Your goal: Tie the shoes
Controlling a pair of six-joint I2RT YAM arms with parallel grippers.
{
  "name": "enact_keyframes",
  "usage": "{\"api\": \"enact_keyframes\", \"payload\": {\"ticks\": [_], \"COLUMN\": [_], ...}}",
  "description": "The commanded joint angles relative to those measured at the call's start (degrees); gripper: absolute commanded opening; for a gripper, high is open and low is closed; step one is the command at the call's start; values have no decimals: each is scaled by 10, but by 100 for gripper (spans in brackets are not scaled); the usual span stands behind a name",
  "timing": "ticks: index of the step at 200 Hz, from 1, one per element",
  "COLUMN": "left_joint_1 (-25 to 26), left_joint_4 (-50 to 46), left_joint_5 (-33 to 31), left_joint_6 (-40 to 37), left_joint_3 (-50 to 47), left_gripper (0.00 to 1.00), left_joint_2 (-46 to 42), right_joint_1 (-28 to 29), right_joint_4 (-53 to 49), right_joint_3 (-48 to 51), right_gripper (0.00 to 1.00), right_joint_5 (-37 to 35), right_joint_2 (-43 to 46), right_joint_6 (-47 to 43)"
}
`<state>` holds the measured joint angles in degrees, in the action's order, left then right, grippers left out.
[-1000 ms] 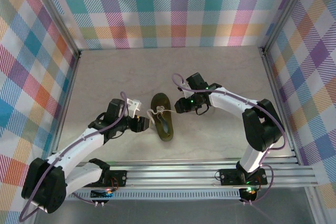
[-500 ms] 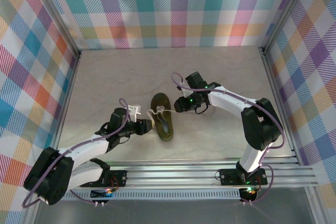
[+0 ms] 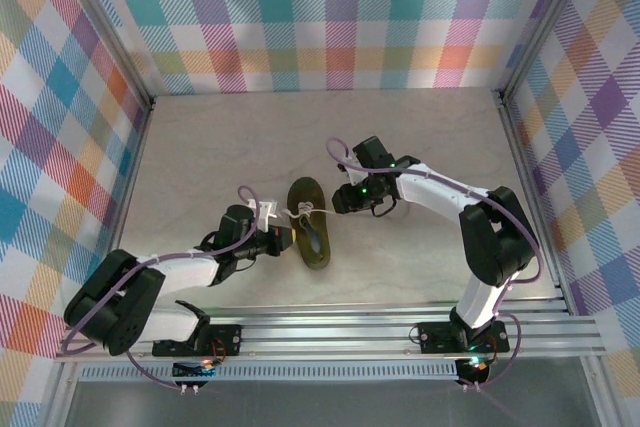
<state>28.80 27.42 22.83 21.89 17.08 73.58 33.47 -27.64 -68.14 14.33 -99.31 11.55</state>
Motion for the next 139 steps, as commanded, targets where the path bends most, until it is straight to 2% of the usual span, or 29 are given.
{"api": "enact_keyframes", "payload": {"ticks": [1, 20, 44, 99, 139], "left_joint_1": [5, 5, 5, 5, 5], "left_joint_4": [-118, -239, -314, -361, -367], "left_joint_5": [-19, -47, -51, -14, 7], "left_joint_6": [-63, -121, -172, -226, -249], "left_joint_3": [42, 85, 136, 235, 266], "left_gripper": [0, 0, 0, 0, 0], "left_joint_2": [-77, -149, -184, -129, -101], "right_joint_1": [3, -6, -31, -125, -151], "right_joint_4": [-40, -61, -88, -141, -173], "right_joint_3": [-23, -17, -4, 32, 34], "right_gripper": [41, 41, 41, 47, 49], "right_joint_5": [-52, -87, -117, -168, -222], "right_joint_2": [8, 20, 32, 43, 15], "right_joint_6": [-2, 5, 24, 60, 56]}}
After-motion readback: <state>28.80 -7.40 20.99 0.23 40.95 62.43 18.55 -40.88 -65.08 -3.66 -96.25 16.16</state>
